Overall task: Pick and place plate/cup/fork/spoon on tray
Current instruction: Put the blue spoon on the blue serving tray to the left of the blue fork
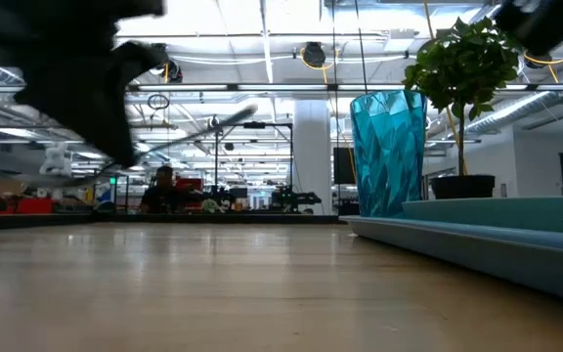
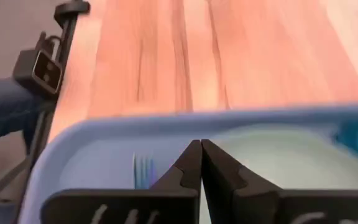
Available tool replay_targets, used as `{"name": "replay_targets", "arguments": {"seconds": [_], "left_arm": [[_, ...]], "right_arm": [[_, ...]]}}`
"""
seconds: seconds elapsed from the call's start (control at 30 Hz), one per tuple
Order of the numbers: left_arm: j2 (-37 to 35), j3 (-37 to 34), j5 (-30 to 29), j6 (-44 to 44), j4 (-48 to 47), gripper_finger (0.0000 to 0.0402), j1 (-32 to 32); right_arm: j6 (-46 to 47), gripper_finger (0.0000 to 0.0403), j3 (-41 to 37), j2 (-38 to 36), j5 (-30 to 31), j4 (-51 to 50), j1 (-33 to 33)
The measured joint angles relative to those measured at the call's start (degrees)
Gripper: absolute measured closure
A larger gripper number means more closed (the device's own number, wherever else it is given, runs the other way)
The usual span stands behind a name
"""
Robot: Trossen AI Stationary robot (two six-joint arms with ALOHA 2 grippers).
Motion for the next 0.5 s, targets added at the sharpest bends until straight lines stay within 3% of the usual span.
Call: {"name": "replay_targets", "arguments": {"seconds": [0.2,0.5], "left_arm": [[-0.06,1.78,-4.02,5.82,8.02,0.0393,3.32],[1.30,1.78,-5.64,4.05,12.84,0.0390,7.21]], "right_arm": [[-16.88,0.0373,0.14,7.23,0.21,18.34,-4.86],[-31.43,0.0278,10.49,13.22,3.04,21.09,-10.69]]}}
